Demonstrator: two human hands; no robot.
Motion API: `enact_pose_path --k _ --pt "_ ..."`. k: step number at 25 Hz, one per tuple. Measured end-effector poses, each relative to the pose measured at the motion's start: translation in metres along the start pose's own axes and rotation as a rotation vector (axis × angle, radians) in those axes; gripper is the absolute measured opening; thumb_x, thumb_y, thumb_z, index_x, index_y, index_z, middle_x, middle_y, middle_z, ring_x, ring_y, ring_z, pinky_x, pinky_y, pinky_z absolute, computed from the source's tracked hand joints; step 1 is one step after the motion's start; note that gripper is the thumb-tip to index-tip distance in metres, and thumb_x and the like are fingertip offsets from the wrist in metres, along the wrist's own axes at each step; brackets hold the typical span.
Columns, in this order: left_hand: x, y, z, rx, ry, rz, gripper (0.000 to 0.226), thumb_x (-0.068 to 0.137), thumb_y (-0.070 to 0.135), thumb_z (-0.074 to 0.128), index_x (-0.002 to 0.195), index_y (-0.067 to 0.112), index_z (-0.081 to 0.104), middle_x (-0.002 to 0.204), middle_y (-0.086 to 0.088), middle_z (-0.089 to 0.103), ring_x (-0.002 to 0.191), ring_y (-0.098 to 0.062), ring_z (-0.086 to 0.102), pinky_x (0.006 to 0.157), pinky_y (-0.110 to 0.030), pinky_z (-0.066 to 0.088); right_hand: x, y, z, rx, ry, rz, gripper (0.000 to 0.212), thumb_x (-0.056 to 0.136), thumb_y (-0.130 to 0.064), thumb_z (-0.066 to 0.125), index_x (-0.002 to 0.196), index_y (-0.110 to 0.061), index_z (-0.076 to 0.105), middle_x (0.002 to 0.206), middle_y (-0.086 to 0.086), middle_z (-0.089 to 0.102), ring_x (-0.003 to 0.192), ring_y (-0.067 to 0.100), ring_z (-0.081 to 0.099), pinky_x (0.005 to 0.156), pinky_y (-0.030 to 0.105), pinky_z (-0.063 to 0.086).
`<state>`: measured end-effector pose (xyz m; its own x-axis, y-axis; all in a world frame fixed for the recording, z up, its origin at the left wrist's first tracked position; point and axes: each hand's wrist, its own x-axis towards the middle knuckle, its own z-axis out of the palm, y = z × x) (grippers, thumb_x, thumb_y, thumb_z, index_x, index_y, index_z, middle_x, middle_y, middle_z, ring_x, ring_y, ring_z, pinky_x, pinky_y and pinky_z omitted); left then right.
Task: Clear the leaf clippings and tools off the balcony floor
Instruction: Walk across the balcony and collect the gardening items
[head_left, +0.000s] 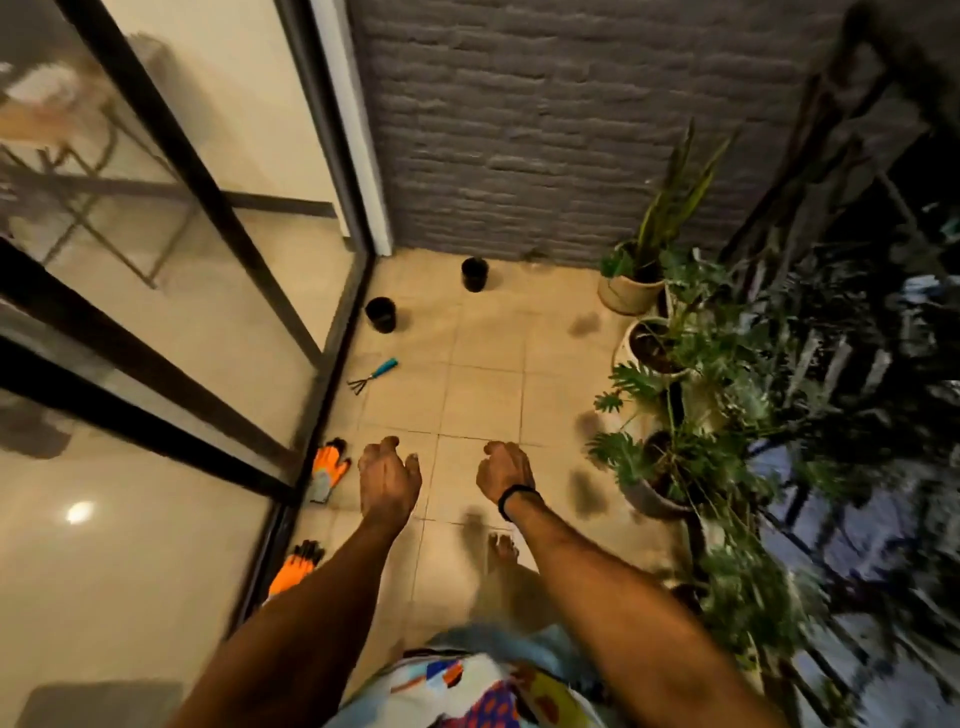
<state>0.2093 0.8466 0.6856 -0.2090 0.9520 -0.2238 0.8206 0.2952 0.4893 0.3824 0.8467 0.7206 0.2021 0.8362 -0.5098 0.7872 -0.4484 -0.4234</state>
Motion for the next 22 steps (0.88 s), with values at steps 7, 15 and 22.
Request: enact_pose_path --k 7,15,22 --pt "0.143 0.016 -0.018 -0.056 0.085 -0.261 0.044 0.095 0.035 0.06 0.132 0.012 0.054 0.127 -0.015 0.057 0.118 -0.03 0.05 0.098 -0.044 0.047 0.155 -0.091 -0.017 -0.174 -0.17 -0.175 0.035 0.093 -0.014 0.046 0.125 -0.009 0.059 0.129 0.016 0.056 0.121 0.033 0.05 0.099 0.036 0.045" --pt "0.351 -0.025 0.003 -0.008 -0.025 -0.407 0.047 0.095 0.034 0.061 0.136 0.013 0.051 0.132 -0.018 0.054 0.121 -0.033 0.05 0.097 -0.044 0.047 0.362 -0.196 0.015 -0.379 -0.306 -0.201 0.034 0.094 -0.015 0.043 0.125 -0.011 0.057 0.127 0.014 0.056 0.121 0.032 0.05 0.098 0.037 0.046" --pt "0.523 -0.11 0.126 -0.003 -0.111 -0.481 0.046 0.097 0.035 0.056 0.138 0.016 0.046 0.13 -0.013 0.049 0.111 -0.027 0.05 0.089 -0.038 0.047 0.578 -0.239 0.154 -0.499 -0.411 -0.295 0.04 0.097 -0.012 0.043 0.137 -0.01 0.049 0.133 0.015 0.051 0.124 0.031 0.048 0.1 0.035 0.045"
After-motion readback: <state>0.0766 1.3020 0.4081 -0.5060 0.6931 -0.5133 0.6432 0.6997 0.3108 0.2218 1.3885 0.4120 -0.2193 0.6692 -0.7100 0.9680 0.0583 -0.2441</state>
